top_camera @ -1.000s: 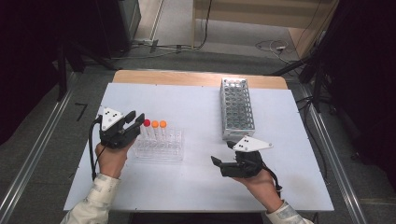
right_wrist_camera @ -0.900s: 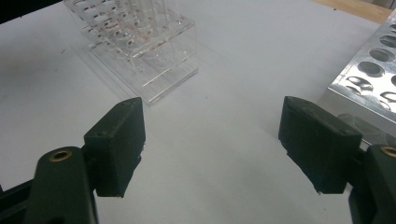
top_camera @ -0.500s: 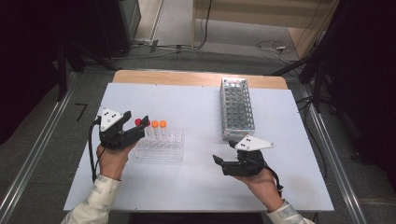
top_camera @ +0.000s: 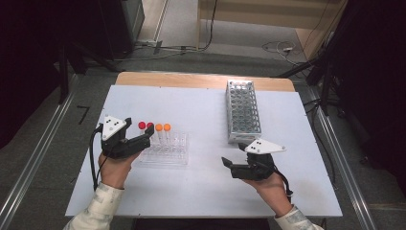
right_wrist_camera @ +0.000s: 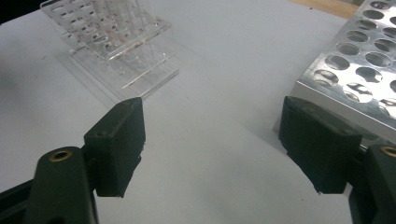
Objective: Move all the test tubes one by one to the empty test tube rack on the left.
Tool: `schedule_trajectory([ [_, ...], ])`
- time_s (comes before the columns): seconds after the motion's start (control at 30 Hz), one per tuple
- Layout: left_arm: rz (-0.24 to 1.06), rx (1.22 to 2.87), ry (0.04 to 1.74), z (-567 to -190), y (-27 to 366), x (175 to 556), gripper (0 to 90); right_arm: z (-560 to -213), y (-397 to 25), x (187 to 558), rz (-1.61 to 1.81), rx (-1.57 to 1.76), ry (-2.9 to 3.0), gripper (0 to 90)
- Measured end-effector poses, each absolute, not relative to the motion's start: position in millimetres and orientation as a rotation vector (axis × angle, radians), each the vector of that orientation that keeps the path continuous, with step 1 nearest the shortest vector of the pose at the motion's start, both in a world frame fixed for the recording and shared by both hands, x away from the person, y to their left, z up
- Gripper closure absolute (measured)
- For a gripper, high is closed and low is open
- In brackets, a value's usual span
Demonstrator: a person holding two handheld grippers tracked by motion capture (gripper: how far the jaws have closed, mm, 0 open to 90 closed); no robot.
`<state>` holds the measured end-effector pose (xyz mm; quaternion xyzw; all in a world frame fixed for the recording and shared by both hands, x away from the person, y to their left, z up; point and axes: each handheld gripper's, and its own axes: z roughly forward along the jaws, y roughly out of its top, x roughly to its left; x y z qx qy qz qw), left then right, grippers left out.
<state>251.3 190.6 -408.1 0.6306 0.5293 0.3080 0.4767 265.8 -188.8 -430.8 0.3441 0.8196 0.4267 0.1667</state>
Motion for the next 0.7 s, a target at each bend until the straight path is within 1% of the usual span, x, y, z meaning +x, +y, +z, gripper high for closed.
schedule_trajectory([
  [0.7,0.745,1.568,1.266,-411.2,189.2,229.5,17.1,-429.7,-222.6,265.1,1.216,1.048,2.236,21.4],
])
